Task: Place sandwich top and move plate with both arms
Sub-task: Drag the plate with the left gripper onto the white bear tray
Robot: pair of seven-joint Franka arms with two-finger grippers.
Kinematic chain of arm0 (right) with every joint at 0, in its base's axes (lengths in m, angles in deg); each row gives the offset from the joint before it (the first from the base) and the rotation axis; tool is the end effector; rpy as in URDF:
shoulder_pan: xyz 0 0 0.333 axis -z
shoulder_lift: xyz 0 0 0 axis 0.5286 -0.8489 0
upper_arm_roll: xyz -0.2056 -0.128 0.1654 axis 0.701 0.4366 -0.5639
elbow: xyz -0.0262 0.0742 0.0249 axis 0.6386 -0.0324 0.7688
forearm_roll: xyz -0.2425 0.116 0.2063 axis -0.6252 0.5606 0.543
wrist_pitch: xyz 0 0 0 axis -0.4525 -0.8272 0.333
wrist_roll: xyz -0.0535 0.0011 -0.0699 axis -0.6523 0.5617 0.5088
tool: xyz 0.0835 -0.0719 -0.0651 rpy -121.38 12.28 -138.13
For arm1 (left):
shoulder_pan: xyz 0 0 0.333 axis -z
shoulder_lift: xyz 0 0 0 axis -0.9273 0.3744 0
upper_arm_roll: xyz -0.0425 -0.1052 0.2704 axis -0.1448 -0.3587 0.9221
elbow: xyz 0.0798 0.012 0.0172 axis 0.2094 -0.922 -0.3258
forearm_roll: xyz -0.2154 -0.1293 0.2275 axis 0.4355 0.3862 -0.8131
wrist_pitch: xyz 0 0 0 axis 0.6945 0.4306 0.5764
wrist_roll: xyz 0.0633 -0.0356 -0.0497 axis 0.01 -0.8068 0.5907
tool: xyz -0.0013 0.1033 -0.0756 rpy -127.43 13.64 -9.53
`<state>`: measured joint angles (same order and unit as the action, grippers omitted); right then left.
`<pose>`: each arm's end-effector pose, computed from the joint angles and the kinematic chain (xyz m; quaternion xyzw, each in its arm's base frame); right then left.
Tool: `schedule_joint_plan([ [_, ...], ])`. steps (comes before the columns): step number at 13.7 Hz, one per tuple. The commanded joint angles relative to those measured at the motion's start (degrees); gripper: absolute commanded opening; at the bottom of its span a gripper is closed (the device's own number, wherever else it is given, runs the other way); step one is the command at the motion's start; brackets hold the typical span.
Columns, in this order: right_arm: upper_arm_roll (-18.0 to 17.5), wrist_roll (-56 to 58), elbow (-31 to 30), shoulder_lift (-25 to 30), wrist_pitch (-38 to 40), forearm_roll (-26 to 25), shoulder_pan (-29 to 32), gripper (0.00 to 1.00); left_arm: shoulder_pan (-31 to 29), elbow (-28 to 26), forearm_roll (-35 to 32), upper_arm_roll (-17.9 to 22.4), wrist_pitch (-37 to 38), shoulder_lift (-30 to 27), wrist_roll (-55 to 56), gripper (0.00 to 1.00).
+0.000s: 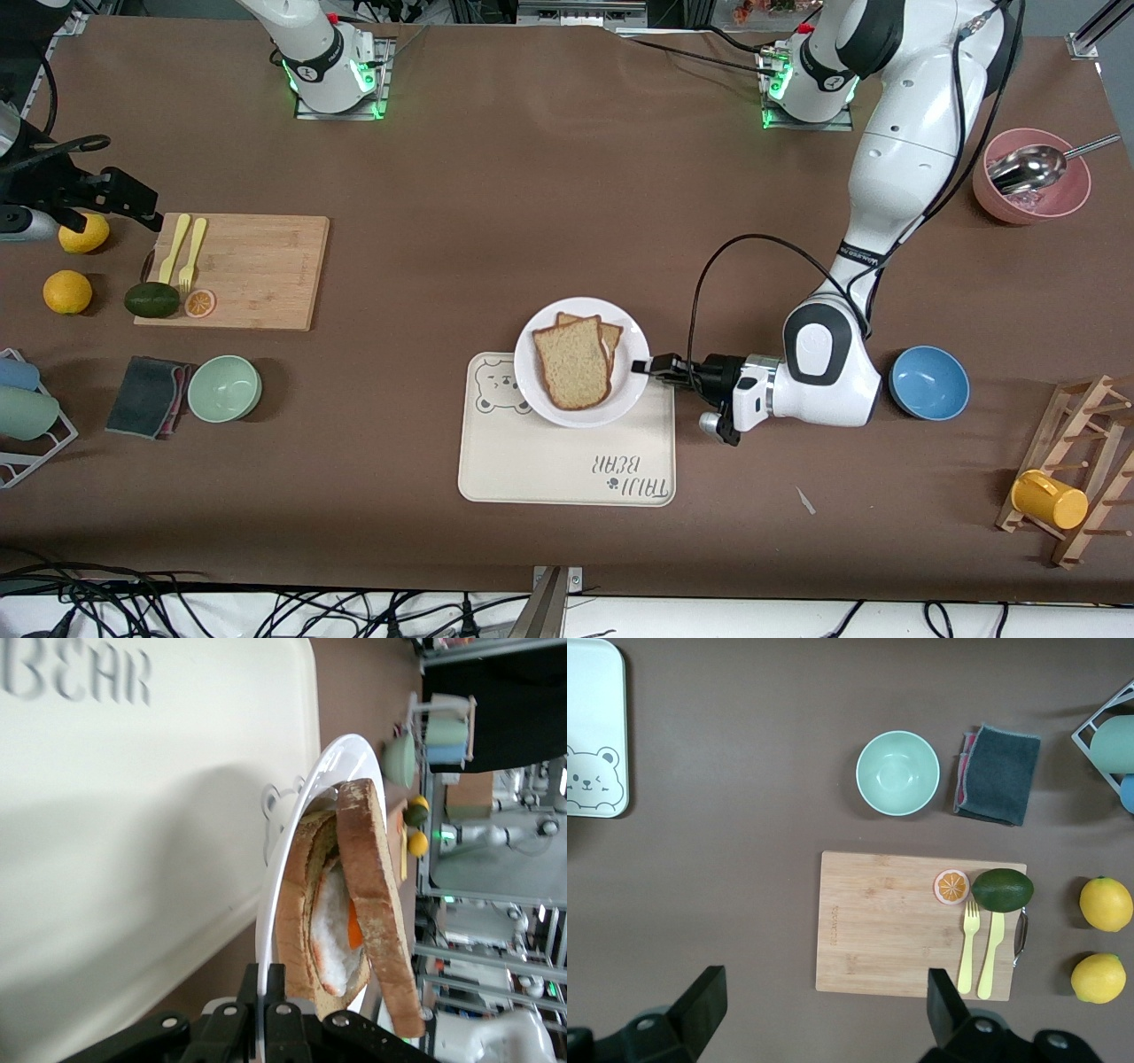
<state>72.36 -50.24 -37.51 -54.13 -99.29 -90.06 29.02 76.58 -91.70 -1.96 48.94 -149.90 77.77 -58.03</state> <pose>0.4998 -0.0088 0.5494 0.9998 0.0162 0.0069 0.0028 0.6317 -0.2468 0.1931 0.8543 -0.0748 -0.0637 0.5105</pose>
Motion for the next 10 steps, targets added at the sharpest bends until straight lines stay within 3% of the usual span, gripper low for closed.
schedule_joint_plan([
  [1, -0.79, -0.24, -0.11, 0.39, 0.37, -0.03, 0.87, 1.0, 2.06, 5.38, 2.09, 0.16, -2.57, 3.34, 7.13, 0.0],
  [10, -0.79, -0.24, -0.2, 0.39, 0.37, -0.03, 0.96, 1.0, 3.3, 6.71, 7.1, -0.1, -12.24, 6.16, 8.65, 0.0],
])
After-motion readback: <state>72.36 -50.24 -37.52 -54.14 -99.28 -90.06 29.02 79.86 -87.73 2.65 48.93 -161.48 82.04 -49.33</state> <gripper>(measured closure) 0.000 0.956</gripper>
